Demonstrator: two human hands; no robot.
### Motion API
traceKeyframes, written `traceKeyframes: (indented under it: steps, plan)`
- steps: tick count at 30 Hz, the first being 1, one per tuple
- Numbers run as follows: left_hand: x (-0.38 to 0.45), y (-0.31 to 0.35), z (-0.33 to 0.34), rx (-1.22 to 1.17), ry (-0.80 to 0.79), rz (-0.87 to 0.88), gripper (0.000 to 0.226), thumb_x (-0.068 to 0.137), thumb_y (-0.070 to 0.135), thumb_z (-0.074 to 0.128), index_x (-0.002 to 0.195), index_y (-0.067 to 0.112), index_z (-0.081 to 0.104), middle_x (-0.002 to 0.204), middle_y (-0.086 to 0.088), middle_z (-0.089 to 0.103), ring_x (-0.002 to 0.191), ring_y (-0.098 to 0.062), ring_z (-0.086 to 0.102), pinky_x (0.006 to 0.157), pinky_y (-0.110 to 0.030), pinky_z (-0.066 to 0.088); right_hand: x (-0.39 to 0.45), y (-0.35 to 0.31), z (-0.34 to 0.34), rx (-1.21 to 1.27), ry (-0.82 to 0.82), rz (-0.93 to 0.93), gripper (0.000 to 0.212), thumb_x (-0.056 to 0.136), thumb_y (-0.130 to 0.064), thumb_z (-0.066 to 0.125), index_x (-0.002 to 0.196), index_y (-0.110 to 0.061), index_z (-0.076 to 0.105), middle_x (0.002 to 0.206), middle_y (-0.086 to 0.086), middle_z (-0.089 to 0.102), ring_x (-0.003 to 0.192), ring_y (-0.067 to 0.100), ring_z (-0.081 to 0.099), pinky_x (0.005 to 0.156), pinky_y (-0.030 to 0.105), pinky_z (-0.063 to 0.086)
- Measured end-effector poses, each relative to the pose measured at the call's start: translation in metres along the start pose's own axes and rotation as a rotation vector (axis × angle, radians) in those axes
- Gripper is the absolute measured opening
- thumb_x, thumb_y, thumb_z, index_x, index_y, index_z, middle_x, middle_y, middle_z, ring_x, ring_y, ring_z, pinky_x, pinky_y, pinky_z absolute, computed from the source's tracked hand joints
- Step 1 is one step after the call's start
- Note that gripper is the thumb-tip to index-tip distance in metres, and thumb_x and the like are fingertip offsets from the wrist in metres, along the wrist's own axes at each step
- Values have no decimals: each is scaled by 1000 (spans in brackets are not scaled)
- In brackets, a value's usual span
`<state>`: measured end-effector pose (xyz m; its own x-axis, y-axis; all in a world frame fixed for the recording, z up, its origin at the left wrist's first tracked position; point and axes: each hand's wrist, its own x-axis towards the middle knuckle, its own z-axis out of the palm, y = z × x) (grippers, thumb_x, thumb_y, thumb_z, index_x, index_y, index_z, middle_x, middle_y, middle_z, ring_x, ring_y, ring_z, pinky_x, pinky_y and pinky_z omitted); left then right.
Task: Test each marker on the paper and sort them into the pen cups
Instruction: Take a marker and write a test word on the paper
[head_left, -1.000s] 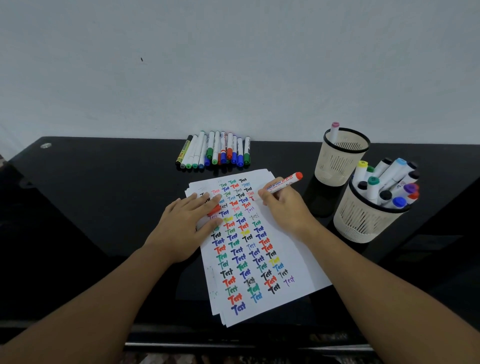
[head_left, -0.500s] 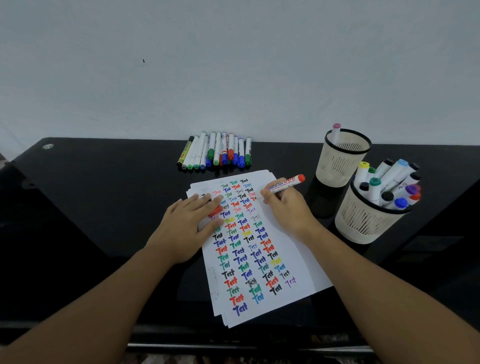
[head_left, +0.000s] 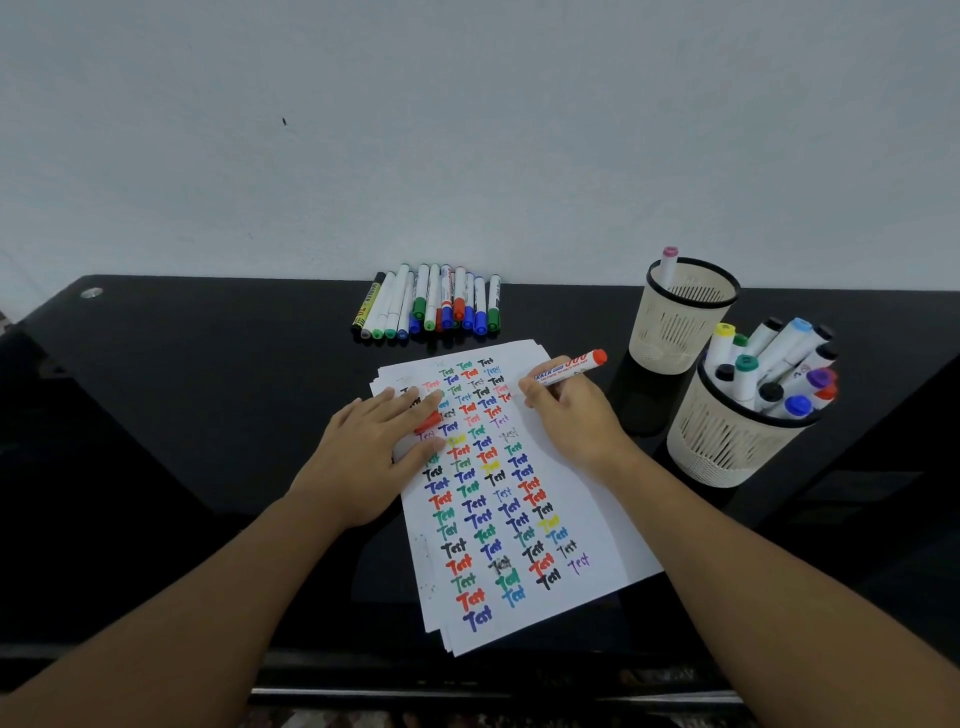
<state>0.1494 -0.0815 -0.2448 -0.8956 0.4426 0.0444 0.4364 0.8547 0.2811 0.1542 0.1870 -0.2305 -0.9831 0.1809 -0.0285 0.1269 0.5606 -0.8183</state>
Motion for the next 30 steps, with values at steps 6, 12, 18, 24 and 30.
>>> traceKeyframes:
  steps: [6, 12, 18, 24, 30]
  plan:
    - [-1, 0, -1, -6, 3, 1, 64, 96, 75, 22, 156, 52, 17, 166, 17, 18, 154, -8, 11, 126, -39, 6, -1, 2, -2, -1, 13, -5, 28, 105, -46, 54, 119, -22, 62, 100, -4, 68, 95, 15, 66, 92, 42, 59]
    - [-1, 1, -1, -10, 13, 0, 63, 97, 74, 24, 156, 52, 18, 166, 17, 19, 154, -7, 12, 126, -38, 7, -3, -2, -3, -19, 13, -35, 29, 107, -43, 52, 119, -18, 62, 102, -1, 68, 95, 13, 65, 91, 41, 57]
    - [0, 0, 0, -10, 9, 0, 63, 97, 75, 24, 156, 53, 17, 166, 18, 18, 154, -8, 11, 127, -41, 8, -4, -2, -4, 2, 14, -12, 30, 106, -43, 53, 120, -18, 60, 103, 0, 67, 94, 14, 65, 88, 37, 58]
    - [-1, 1, -1, -25, 27, 3, 65, 97, 74, 26, 156, 50, 18, 166, 16, 21, 154, -8, 13, 127, -40, 8, -5, -4, -2, -9, 4, -6, 31, 107, -42, 53, 124, -18, 60, 104, -1, 67, 95, 13, 65, 90, 37, 58]
    - [-5, 3, -2, -105, 192, -8, 58, 100, 57, 47, 152, 33, 43, 154, 8, 46, 143, -13, 37, 120, -41, 31, -9, -4, -7, 139, 43, -103, 12, 106, -36, 58, 115, -29, 57, 99, 3, 68, 95, 19, 66, 88, 45, 56]
